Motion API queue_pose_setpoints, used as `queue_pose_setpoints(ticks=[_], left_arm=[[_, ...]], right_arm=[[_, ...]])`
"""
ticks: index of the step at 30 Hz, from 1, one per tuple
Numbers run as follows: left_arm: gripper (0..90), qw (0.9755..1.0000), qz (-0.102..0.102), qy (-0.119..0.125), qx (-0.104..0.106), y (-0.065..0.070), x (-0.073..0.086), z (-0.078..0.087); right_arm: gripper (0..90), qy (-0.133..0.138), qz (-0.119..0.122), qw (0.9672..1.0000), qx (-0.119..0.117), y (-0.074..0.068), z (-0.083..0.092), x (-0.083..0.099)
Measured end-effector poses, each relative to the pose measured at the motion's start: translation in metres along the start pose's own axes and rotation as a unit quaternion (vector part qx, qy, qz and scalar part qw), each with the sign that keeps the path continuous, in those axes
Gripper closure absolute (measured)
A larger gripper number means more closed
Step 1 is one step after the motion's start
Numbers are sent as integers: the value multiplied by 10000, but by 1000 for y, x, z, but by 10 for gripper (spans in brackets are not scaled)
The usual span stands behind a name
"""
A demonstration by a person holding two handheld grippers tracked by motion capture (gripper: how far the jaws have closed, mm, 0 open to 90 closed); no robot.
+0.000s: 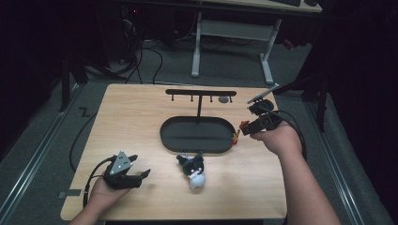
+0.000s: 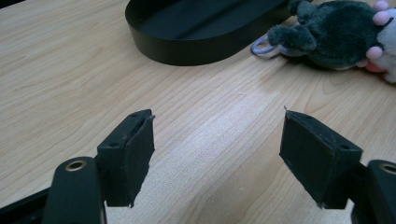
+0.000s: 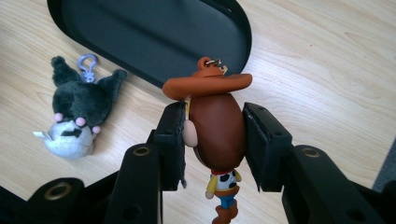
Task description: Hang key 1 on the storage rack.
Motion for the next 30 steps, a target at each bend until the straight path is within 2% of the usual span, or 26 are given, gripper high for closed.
queue_pose_setpoints(ticks=[12, 22, 25, 30], left_arm=[[264, 10000, 16, -9, -11, -3, 1, 0], [265, 10000, 22, -15, -8, -4, 1, 0], [265, 10000, 29, -21, 2, -4, 2, 0], [265, 10000, 29, -17, -9, -4, 2, 0]], right_arm=[[609, -27, 19, 9999, 139, 0, 7, -23], [609, -219, 77, 9995, 202, -2, 3, -39], [609, -313, 154, 9990, 291, -3, 3, -47], [609, -389, 162, 9987, 275, -6, 5, -55]])
Point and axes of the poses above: each handheld gripper's, and its own axes: z roughly backward along the jaws, x roughly out of its underside, y roughly to its right, the point moved 10 cm from there along -z, roughly forward along the jaws, and after that the axes turned 10 degrees about -z, right-handed, at the moved point
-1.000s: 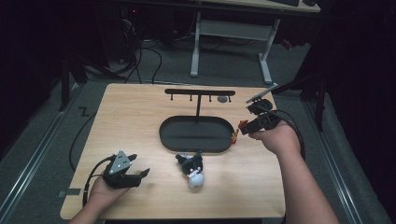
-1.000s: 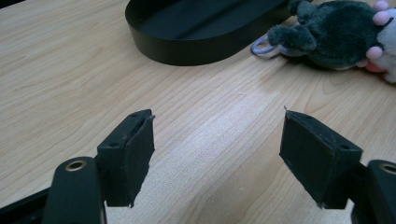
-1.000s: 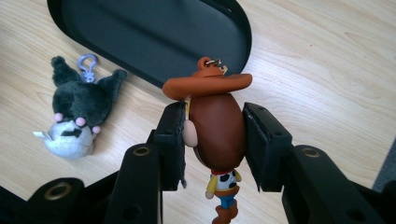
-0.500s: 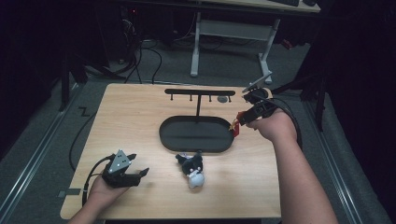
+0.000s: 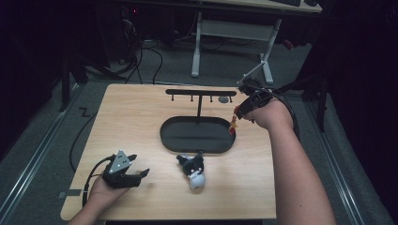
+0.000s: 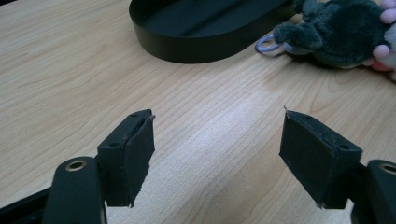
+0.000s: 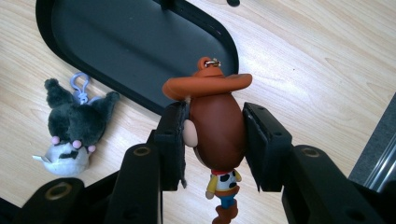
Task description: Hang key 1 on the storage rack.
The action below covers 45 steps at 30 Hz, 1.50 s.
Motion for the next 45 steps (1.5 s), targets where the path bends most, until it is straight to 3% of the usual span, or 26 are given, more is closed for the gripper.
queue_pose_setpoints(ticks=[8, 19, 25, 31, 40, 44, 45], left_arm=[[266, 10000, 13, 1, -2, 0, 0, 1], [268, 10000, 35, -38, 3, -1, 2, 0], [268, 10000, 34, -67, 8, -1, 3, 0], [269, 10000, 47, -63, 17, -2, 4, 0], [271, 10000, 16, -76, 38, 0, 3, -1], [271, 10000, 22, -61, 24, 0, 2, -1], [271, 10000, 28, -51, 11, 0, 2, -1]], right_arm=[[609, -79, -109, 9999, 59, 3, -4, -16], [609, 130, -126, 9998, 20, -1, -7, -41], [609, 269, -261, 9991, 187, 8, -3, -55], [609, 253, -446, 9984, 242, 19, -10, -53], [609, 186, -534, 9982, 212, 26, -23, -42], [609, 127, -602, 9980, 144, 27, -38, -36], [608, 62, -626, 9980, 112, 28, -48, -31]])
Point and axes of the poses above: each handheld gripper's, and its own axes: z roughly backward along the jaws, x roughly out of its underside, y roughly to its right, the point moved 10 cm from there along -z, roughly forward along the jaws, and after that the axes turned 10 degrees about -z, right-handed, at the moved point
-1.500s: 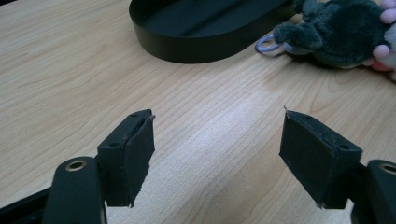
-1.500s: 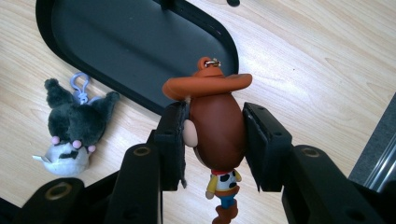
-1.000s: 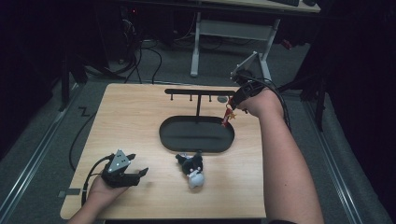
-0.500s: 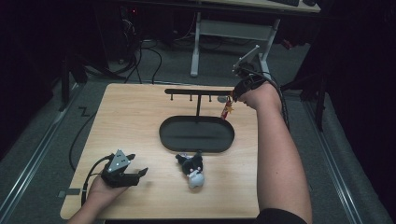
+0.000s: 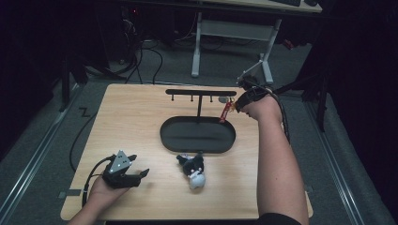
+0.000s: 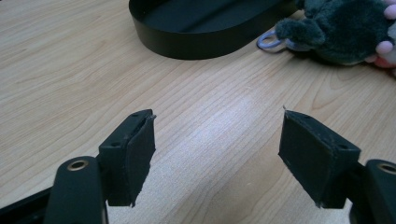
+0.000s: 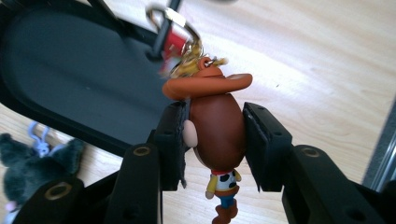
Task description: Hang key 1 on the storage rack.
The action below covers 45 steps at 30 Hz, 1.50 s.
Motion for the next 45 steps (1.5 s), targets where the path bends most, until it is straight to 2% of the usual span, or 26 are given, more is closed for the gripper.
queue_pose_setpoints(ticks=[6, 9, 10, 13, 19, 20, 21, 22, 23, 24, 25, 28, 29, 30, 31, 32, 33, 35, 36, 37, 38, 39, 40, 41, 42, 45], left_arm=[[273, 10000, -11, -16, 15, 1, 1, 0], [275, 10000, -1, -17, 24, 1, 1, 0], [276, 10000, -4, -32, 33, 1, 1, 0], [276, 10000, -1, -32, 40, 1, 1, 0], [291, 9999, 28, -32, 99, 2, 0, -1], [297, 9999, 32, -45, 120, 2, 0, -1], [297, 9999, 38, -25, 115, 2, 0, -1], [306, 9999, 41, -27, 135, 3, -1, -1], [310, 9999, 41, -27, 135, 3, -1, -1], [314, 9998, 43, -42, 173, 5, -1, -2], [317, 9998, 43, -42, 173, 5, -1, -2], [320, 9998, -2, -60, 194, 8, -2, -3], [323, 9998, -13, -68, 210, 9, -2, -3], [328, 9997, -35, -85, 238, 11, -2, -5], [329, 9997, -35, -85, 238, 11, -2, -5], [333, 9995, -68, -119, 273, 14, -2, -6], [337, 9995, -68, -119, 273, 14, -2, -6], [340, 9993, -79, -166, 323, 17, -2, -8], [336, 9992, -80, -182, 341, 18, -2, -9], [336, 9991, -83, -198, 357, 19, -2, -10], [325, 9990, -56, -224, 386, 21, -2, -11], [324, 9990, -56, -224, 386, 21, -2, -11], [323, 9990, -51, -220, 386, 22, -2, -11], [323, 9990, -31, -228, 395, 23, -3, -11], [323, 9989, 1, -218, 412, 23, -3, -11], [333, 9987, 132, -161, 461, 25, -5, -12]], right_arm=[[605, -18, -77, 9999, -147, 2, -30, 10], [594, 97, -139, 9998, -80, 4, -36, 10], [497, 180, -206, 9996, -92, 6, -43, 11], [411, 130, -283, 9995, -114, 7, -50, 15], [383, 460, -419, 9979, -168, 11, -58, 31], [389, 685, -484, 9960, -296, 9, -60, 40], [389, 685, -484, 9960, -296, 9, -60, 40], [391, 888, -438, 9947, -289, 7, -63, 52], [391, 888, -438, 9947, -289, 7, -63, 52], [386, 997, -417, 9933, -412, 3, -68, 68], [386, 997, -417, 9933, -412, 3, -68, 68], [389, 1197, -304, 9915, -409, -4, -78, 95], [390, 1338, -289, 9896, -445, -6, -80, 103], [392, 1627, -332, 9844, -580, -13, -80, 120], [392, 1627, -332, 9844, -580, -13, -80, 120], [389, 1812, -285, 9804, -714, -20, -82, 138], [389, 1812, -285, 9804, -714, -20, -82, 138], [382, 1957, -125, 9784, -656, -23, -86, 155], [382, 2099, -43, 9756, -641, -24, -90, 172], [382, 2099, -43, 9756, -641, -24, -90, 172], [378, 2263, -34, 9719, -644, -24, -92, 187], [378, 2263, -34, 9719, -644, -24, -92, 187], [393, 2672, -37, 9612, -689, -24, -86, 201], [393, 2672, -37, 9612, -689, -24, -86, 201], [406, 2938, -83, 9529, -754, -23, -81, 214], [397, 2908, 96, 9533, -817, -25, -77, 219]])
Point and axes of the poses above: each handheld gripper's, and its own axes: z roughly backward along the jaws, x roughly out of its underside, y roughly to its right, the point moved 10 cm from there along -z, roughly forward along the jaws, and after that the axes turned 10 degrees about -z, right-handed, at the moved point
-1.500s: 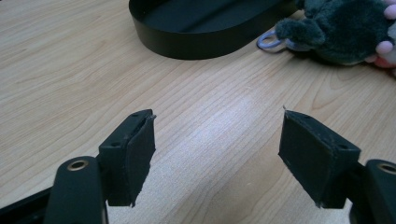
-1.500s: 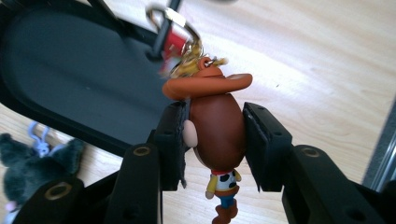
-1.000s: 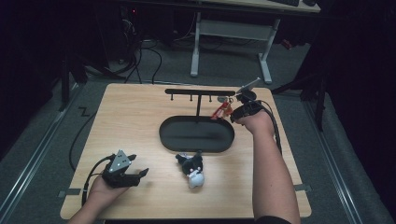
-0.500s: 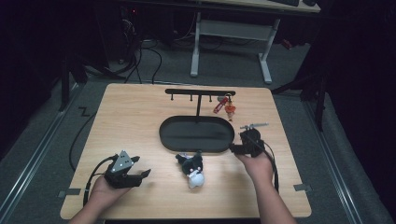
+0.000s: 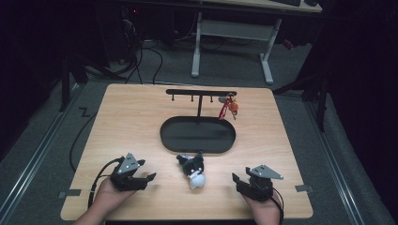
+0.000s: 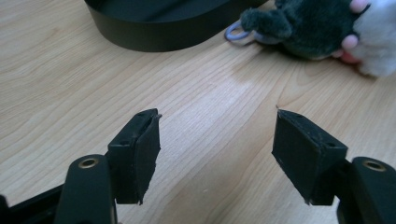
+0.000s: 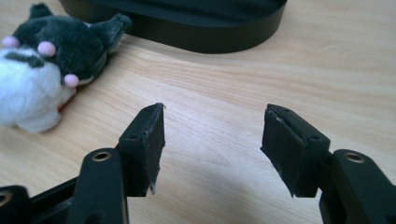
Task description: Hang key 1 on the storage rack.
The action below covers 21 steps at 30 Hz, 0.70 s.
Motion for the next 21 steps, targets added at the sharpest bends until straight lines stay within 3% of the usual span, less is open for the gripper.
queue_pose_setpoints(ticks=[2, 4, 9, 11, 13, 15, 16, 21], left_arm=[[345, 10000, 52, -21, -7, 1, 0, -1], [357, 9998, 185, -13, -65, 0, -1, -1], [480, 9994, 341, 69, -31, 3, -6, -7], [573, 9991, 414, -47, 24, 5, -8, -18], [646, 9990, 423, -152, 6, 7, -13, -26], [781, 9986, 502, -169, -83, 11, -27, -42], [830, 9986, 502, -169, -83, 11, -27, -42], [892, 9979, 536, -306, 209, 48, -46, -78]], right_arm=[[396, 53, 32, 10000, 34, 1, 2, 1], [394, 41, -116, 9999, -103, -1, 2, 1], [395, 128, 102, 9996, -215, -7, 13, 4], [406, 165, 218, 9990, -343, -7, 19, 11], [409, 143, 117, 9992, -357, -5, 21, 17], [408, 118, -13, 9989, -458, -3, 21, 17], [408, 118, -13, 9989, -458, -3, 21, 17], [418, 128, 89, 9974, -699, -8, 17, 14]])
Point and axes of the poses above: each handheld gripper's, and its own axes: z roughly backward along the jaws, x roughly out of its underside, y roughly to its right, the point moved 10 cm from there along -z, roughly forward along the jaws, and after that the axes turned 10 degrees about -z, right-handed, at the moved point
